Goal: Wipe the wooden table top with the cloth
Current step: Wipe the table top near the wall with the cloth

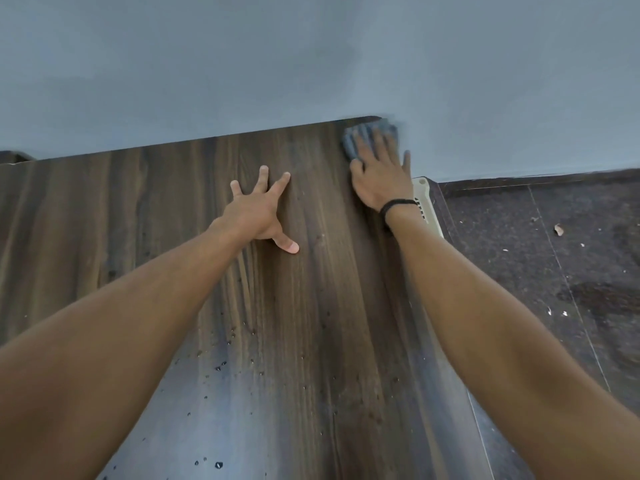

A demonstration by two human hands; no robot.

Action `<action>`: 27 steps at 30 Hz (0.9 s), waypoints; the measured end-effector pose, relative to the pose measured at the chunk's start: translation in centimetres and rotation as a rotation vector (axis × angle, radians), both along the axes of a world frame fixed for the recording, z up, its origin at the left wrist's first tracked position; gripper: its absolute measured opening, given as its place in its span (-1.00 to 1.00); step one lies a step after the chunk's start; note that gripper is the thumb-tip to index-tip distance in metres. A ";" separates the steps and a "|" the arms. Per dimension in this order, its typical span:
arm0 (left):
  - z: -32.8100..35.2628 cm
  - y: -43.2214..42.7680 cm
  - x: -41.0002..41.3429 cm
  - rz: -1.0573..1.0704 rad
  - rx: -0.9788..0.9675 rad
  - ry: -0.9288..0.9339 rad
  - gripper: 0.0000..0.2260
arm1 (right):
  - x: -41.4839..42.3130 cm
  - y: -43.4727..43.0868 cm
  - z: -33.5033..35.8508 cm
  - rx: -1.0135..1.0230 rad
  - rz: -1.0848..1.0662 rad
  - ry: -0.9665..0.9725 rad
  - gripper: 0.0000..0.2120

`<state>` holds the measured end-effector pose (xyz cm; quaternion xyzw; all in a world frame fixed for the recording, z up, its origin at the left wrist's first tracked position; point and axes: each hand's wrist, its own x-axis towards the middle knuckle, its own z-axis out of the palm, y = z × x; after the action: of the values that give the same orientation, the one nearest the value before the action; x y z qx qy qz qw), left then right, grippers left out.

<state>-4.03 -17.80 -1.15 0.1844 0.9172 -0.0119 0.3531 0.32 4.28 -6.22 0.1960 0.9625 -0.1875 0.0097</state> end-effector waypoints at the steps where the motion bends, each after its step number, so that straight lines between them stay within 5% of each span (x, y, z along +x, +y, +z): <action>1: 0.0 0.0 -0.1 0.003 0.001 -0.005 0.27 | 0.6 -0.2 0.1 -0.006 -0.045 -0.005 -0.45; 5: -0.4 -0.3 -0.1 -0.013 0.012 0.010 0.28 | 5.6 -2.6 -0.4 0.043 0.063 0.061 -0.46; 10: -0.4 -0.3 -0.4 0.000 0.016 -0.003 0.28 | 5.7 -2.5 0.6 0.022 -0.134 0.003 -0.45; 15: -0.4 -0.4 -0.1 -0.017 0.008 0.029 0.27 | 12.0 -2.9 0.0 0.099 0.002 0.049 -0.46; 18: -0.1 -0.1 -0.3 0.001 -0.001 -0.007 0.27 | 9.1 -2.0 0.5 0.080 -0.182 0.014 -0.45; 22: -0.1 0.0 0.1 -0.001 0.008 -0.010 0.24 | 12.2 -4.1 -0.6 0.148 0.027 0.061 -0.46; 27: -0.2 0.3 1.7 -0.045 0.035 -0.030 0.21 | 9.7 -4.4 0.5 0.079 -0.080 -0.031 -0.45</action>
<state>-2.36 -17.50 -1.37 0.2113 0.9075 -0.0010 0.3631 10.05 -0.12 -5.75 0.2377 0.9602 -0.1464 0.0093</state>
